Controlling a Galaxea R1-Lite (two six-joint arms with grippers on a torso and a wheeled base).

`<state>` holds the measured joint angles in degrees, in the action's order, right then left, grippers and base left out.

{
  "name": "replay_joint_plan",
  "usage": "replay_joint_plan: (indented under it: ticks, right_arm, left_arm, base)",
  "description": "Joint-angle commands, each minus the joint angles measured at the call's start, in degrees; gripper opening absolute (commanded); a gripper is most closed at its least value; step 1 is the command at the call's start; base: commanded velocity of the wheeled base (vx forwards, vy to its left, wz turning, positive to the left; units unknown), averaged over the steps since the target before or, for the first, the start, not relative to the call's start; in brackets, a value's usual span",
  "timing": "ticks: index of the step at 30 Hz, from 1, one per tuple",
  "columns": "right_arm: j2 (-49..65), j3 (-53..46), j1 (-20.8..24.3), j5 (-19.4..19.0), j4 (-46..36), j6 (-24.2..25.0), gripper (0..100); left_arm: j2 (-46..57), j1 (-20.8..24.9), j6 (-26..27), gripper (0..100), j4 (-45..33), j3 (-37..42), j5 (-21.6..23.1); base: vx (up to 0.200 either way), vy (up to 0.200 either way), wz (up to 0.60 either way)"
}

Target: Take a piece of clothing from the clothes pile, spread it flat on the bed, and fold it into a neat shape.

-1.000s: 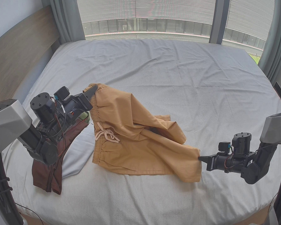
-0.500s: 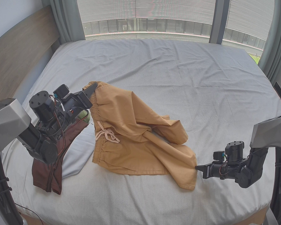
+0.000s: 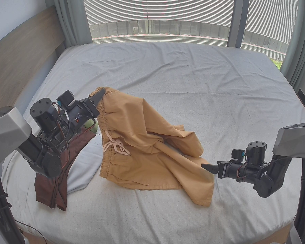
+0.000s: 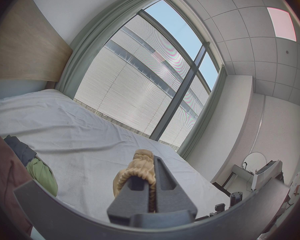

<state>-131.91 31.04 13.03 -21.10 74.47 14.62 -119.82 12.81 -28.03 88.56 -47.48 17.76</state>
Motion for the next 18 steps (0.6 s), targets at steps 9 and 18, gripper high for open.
replay_joint_plan:
  ticks: [9, 18]
  right_arm:
    - [-0.1, 10.9, 1.9, -0.1, -0.6, 13.9, 100]
    - [-2.6, 15.8, 2.2, -0.5, -0.5, 20.5, 100]
  left_arm:
    - [3.3, 0.2, -0.1, 0, -0.1, 1.3, 0.3]
    - [2.7, 0.2, -0.1, 0, -0.1, 1.7, 0.2]
  base:
    - [0.0, 0.0, 0.0]
    - [0.0, 0.0, 0.0]
